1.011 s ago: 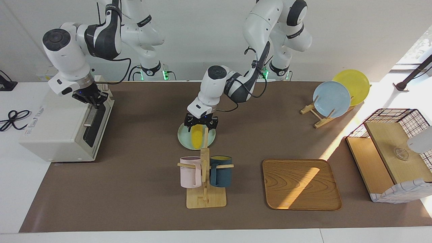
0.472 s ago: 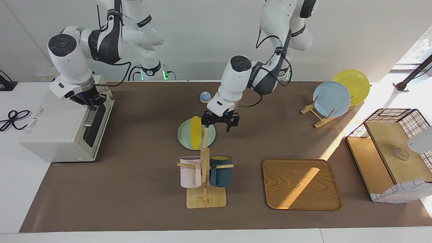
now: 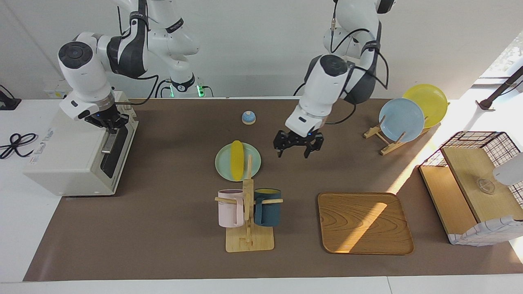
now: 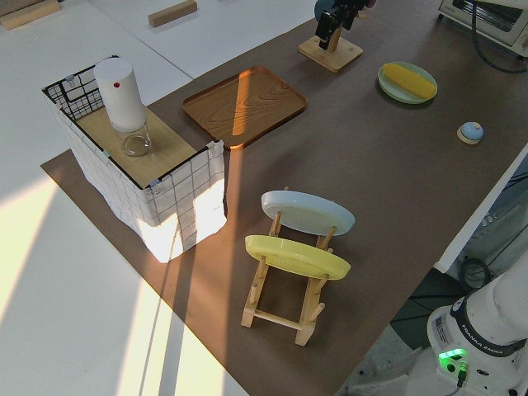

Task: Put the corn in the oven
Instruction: 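Lower the corn onto the plate while the right gripper grips the oven door, then pull the toaster oven door open with the right gripper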

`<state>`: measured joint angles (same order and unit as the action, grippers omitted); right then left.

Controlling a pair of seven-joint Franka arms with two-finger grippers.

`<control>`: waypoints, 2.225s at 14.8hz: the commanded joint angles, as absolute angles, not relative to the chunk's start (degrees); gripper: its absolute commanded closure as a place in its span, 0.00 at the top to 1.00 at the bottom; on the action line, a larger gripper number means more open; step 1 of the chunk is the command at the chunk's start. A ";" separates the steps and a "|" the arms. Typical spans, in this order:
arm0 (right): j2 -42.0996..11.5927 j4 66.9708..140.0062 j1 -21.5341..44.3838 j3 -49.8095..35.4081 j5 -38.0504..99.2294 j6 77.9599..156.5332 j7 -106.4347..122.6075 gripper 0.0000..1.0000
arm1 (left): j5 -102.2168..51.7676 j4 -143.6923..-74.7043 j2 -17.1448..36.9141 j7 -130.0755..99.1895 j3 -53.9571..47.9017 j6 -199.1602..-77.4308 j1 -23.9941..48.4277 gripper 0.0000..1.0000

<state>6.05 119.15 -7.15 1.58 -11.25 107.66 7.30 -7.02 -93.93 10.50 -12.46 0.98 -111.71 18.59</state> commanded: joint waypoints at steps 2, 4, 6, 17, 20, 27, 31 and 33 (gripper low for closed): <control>4.05 123.56 -8.35 1.05 -7.30 113.27 6.42 0.00 | -5.10 -93.60 5.99 -1.86 0.26 -103.56 10.21 1.00; 2.82 125.15 -7.91 1.05 -5.37 116.35 5.19 0.00 | -1.51 -93.60 3.61 -1.41 0.26 -99.95 8.70 1.00; 0.01 125.60 -7.04 0.97 -4.31 118.82 2.91 0.00 | -0.18 -94.04 0.37 -1.32 0.26 -94.07 8.61 1.00; -5.45 132.36 -1.77 0.62 -2.46 133.33 -2.45 0.00 | -0.62 -97.03 -3.69 -1.14 1.67 -92.46 10.02 1.00; -5.54 131.40 1.22 0.61 -1.50 132.89 -5.44 0.00 | -0.79 -95.72 -1.94 -1.23 1.49 -93.16 9.84 1.00; -8.96 118.76 19.13 0.62 5.37 128.76 -20.78 1.00 | -0.26 -94.13 -1.14 -1.14 0.62 -92.99 9.67 1.00; -14.04 107.44 28.36 0.62 1.86 122.37 -33.54 1.00 | -0.35 -94.75 -1.93 -1.41 0.70 -93.43 9.23 1.00; -18.78 103.29 33.64 0.62 -0.43 122.95 -40.84 1.00 | -0.35 -94.75 -2.02 -1.32 0.88 -93.87 9.05 1.00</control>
